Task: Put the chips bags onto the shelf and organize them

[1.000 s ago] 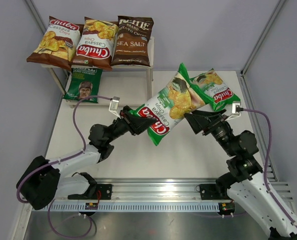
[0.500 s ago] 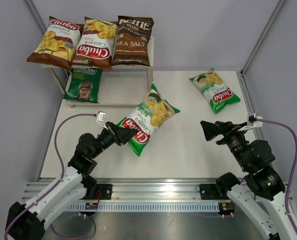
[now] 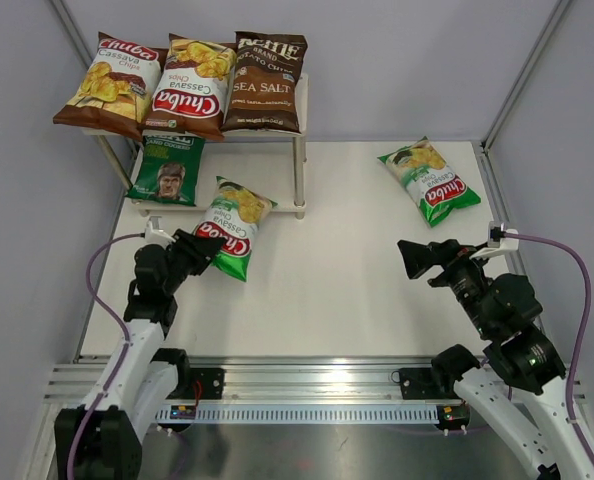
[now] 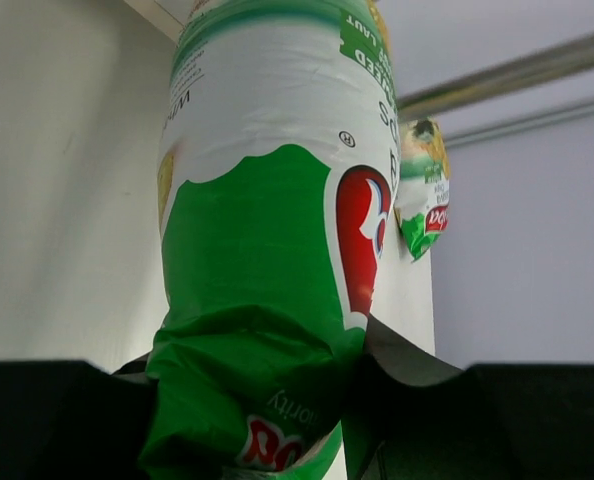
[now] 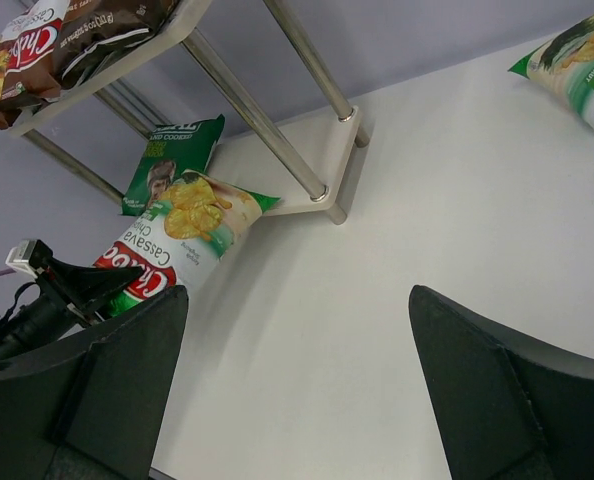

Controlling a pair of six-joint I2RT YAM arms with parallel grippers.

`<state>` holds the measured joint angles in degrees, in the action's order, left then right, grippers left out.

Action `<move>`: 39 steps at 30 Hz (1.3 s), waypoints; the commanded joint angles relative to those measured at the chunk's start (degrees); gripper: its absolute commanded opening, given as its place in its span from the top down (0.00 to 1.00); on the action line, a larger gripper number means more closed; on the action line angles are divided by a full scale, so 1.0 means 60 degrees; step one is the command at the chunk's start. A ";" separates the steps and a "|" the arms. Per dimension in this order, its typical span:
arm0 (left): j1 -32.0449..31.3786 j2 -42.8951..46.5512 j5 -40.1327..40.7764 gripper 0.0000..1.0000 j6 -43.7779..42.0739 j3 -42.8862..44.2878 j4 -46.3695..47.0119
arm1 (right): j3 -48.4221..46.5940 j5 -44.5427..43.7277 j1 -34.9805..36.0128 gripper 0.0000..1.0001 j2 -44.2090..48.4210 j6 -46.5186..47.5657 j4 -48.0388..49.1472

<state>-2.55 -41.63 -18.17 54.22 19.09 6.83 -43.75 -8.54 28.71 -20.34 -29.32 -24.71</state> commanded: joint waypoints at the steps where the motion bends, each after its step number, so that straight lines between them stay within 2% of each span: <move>1: 0.0410 -0.0823 -0.0984 0.81 0.0806 0.0641 0.2813 | 0.0055 -0.0233 0.0064 0.01 -0.0111 0.0038 0.0617; 5: 0.1185 -0.2288 -0.0999 0.80 0.1538 0.0948 0.4875 | 0.0186 -0.0218 0.0064 0.01 -0.0199 0.0068 0.0967; 10: 0.1362 -0.4310 -0.0766 0.79 0.1862 0.1738 0.6433 | 0.0391 -0.0086 0.0064 0.00 -0.0389 0.0068 0.1422; 12: 0.1406 -0.4910 -0.0517 0.74 0.1935 0.1973 0.6990 | 0.0508 -0.0057 0.0064 0.01 -0.0477 0.0068 0.1656; 17: 0.1523 -0.7429 -0.0443 0.74 0.2564 0.2910 0.9167 | 0.0801 -0.0057 0.0064 0.01 -0.0711 0.0053 0.2285; 19: 0.1552 -0.8553 -0.0428 0.73 0.2828 0.3377 0.9597 | 0.0875 -0.0042 0.0064 0.00 -0.0800 0.0024 0.2462; 20: 0.1538 -0.8966 -0.0472 0.73 0.3003 0.3511 1.0222 | 0.0890 0.0030 0.0064 0.01 -0.0872 0.0009 0.2593; 23: 0.1538 -0.9889 -0.0283 0.73 0.3268 0.3761 1.0798 | 0.1006 0.0089 0.0064 0.01 -0.0932 0.0009 0.2770; 27: 0.1538 -1.0055 0.0040 0.71 0.2830 0.3718 1.0479 | 0.1036 0.0046 0.0064 0.01 -0.0932 0.0068 0.2800; 35: 0.1538 -0.9820 0.0275 0.45 0.1776 0.3907 0.8181 | 0.1197 0.0090 0.0064 0.01 -0.0873 -0.0020 0.3005; 39: 0.1465 -0.9835 0.0319 0.45 0.1526 0.4128 0.7505 | 0.1270 0.0046 0.0078 0.01 -0.0888 -0.0035 0.3034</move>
<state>6.44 -102.91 -18.20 66.78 41.32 52.62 -36.51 -7.92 28.73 -25.61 -29.41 -9.56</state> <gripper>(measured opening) 0.547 0.993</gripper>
